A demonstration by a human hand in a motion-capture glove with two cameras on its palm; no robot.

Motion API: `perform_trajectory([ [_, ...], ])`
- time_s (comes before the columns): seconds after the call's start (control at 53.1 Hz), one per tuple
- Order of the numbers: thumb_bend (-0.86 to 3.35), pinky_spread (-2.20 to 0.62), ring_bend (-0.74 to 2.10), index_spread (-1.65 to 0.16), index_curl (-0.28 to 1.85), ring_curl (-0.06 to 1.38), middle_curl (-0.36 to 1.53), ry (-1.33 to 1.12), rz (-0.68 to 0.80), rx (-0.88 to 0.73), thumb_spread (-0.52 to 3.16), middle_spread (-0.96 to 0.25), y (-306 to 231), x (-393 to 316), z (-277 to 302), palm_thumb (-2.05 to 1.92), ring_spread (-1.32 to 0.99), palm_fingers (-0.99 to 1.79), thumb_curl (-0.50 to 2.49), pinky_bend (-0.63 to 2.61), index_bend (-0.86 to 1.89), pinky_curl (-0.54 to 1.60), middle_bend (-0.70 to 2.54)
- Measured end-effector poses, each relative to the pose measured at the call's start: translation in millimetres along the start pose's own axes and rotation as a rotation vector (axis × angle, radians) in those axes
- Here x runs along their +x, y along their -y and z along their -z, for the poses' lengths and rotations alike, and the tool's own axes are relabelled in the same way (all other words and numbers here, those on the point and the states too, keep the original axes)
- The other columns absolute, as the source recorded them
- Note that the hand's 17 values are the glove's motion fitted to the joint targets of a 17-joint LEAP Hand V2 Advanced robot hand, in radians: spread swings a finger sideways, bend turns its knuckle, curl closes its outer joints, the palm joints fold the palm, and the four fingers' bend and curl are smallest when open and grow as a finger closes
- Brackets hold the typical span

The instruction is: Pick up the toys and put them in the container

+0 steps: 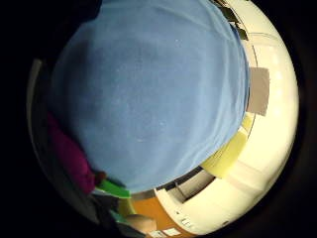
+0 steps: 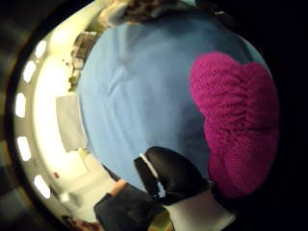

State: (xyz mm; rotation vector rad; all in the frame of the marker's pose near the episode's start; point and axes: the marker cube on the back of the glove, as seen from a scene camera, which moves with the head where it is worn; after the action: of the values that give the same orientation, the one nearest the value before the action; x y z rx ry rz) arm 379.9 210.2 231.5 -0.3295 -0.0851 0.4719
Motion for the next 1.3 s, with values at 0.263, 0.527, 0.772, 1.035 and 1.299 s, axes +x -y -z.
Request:
perform_trajectory([
  [0.263, 0.17, -0.17, 0.31, -0.21, 0.49, 0.27, 0.35, 0.075, -0.005, 0.060, 1.31, -0.06, -5, -3, 3, 0.31, -0.29, 0.28, 0.29, 0.62, 0.28, 0.34, 0.19],
  [0.527, 0.24, -0.29, 0.51, -0.25, 0.51, 0.32, 0.39, 0.024, 0.049, 0.204, 1.37, -0.13, -16, -14, 21, 0.48, -0.39, 0.80, 0.40, 0.67, 0.26, 0.34, 0.27],
  [0.772, 0.20, -0.42, 0.86, -0.30, 0.57, 0.43, 0.50, 0.015, 0.034, 0.119, 1.12, -0.31, 3, -23, 59, 0.57, -0.45, 1.30, 0.55, 0.62, 0.19, 0.35, 0.58],
  [1.035, 0.13, -0.49, 1.00, -0.33, 0.66, 0.49, 0.60, 0.002, 0.122, 0.251, 0.91, -0.35, 17, -106, 169, 0.57, -0.43, 1.27, 0.68, 0.67, 0.27, 0.36, 0.80],
  [1.299, 0.08, -0.49, 1.06, -0.34, 0.75, 0.50, 0.63, -0.032, 0.441, 0.408, 0.81, -0.36, 2, -299, 278, 0.58, -0.42, 1.24, 0.77, 0.70, 0.35, 0.37, 0.87],
])
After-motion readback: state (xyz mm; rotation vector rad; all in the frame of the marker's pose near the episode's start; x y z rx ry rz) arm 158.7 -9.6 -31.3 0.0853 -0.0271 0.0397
